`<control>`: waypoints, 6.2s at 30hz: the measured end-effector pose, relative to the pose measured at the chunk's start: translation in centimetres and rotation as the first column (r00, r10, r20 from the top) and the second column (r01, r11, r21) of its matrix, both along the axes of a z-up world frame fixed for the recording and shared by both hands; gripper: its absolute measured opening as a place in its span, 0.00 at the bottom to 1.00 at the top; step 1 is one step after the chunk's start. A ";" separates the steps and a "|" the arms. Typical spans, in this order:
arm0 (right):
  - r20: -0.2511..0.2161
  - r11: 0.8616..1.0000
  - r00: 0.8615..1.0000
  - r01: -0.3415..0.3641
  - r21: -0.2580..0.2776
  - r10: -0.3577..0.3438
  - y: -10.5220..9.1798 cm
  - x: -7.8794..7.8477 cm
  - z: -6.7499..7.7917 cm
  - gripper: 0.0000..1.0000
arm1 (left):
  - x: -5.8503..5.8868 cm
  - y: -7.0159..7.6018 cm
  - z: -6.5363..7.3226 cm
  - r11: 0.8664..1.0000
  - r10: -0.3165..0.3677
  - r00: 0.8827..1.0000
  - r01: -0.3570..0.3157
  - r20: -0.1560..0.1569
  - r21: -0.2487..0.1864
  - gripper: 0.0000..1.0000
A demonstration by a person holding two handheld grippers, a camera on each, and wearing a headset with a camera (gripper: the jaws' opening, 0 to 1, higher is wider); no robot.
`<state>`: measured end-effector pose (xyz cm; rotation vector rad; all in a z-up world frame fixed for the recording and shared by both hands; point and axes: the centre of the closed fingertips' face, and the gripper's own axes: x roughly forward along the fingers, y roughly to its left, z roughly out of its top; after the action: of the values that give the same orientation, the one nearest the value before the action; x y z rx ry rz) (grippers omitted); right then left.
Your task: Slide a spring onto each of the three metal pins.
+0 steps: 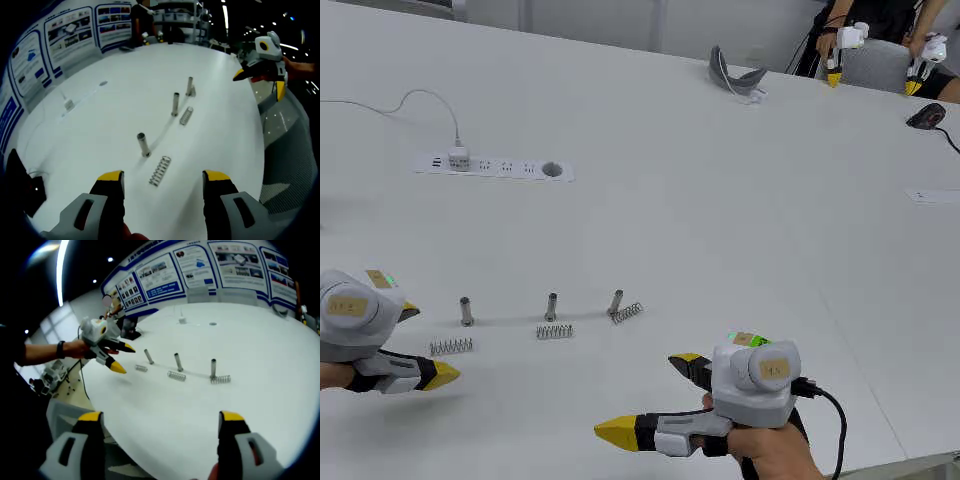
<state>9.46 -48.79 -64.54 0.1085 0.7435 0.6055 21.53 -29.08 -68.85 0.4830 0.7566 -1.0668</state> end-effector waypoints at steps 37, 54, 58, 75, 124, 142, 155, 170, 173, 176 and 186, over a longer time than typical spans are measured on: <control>-0.005 1.000 1.000 -0.015 -0.003 0.014 -0.1 -0.4 0.0 0.96 | 0.0 -0.7 -4.0 1.000 -0.024 1.000 0.024 -0.007 0.020 0.11; -0.002 0.999 0.999 -0.037 0.011 0.037 0.7 -0.2 0.3 0.95 | -0.8 -0.1 -1.5 0.999 0.016 1.000 -0.016 0.002 -0.035 0.10; -0.007 0.999 0.999 -0.052 0.015 0.052 1.1 -0.2 0.2 0.94 | -1.0 0.1 -0.4 0.998 0.023 1.000 -0.022 0.015 -0.053 0.10; -0.006 0.995 0.996 -0.083 0.047 0.084 2.3 -0.7 0.3 0.91 | -3.0 0.2 3.2 0.992 0.030 0.998 -0.023 0.059 -0.127 0.10; -0.011 0.920 0.992 -0.115 0.374 0.129 7.6 0.1 3.5 0.35 | -11.9 -9.9 5.8 0.942 -0.240 0.967 0.254 0.090 -0.220 0.10; 0.021 0.910 0.989 -0.146 0.389 0.150 8.5 1.7 4.8 0.12 | -11.0 -10.5 7.1 0.929 -0.274 0.954 0.296 0.124 -0.222 0.10; 0.055 0.921 0.945 -0.327 0.212 0.323 8.8 2.5 6.2 0.12 | -10.2 -11.7 8.1 0.920 -0.273 0.953 0.300 0.134 -0.253 0.09; 0.023 0.735 0.740 -0.663 -0.144 0.672 8.5 2.5 8.2 0.12 | -9.7 -13.2 10.8 0.884 -0.271 0.952 0.304 0.142 -0.356 0.09; 0.000 0.694 0.704 -0.701 -0.167 0.711 8.5 2.3 8.2 0.12 | -9.8 -13.4 11.1 0.877 -0.274 0.951 0.308 0.141 -0.369 0.09; -0.018 0.631 0.648 -0.747 -0.210 0.761 8.4 1.8 8.1 0.13 | -10.1 -13.5 11.4 0.871 -0.281 0.949 0.316 0.144 -0.378 0.09; -0.048 0.538 0.563 -0.808 -0.239 0.825 8.9 0.9 7.5 0.12 | -10.9 -12.9 11.2 0.864 -0.310 0.939 0.343 0.148 -0.369 0.10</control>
<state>10.41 -39.86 -57.03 -0.5321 0.7710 1.4208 10.68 -42.02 -57.67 0.3136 0.3738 -1.4696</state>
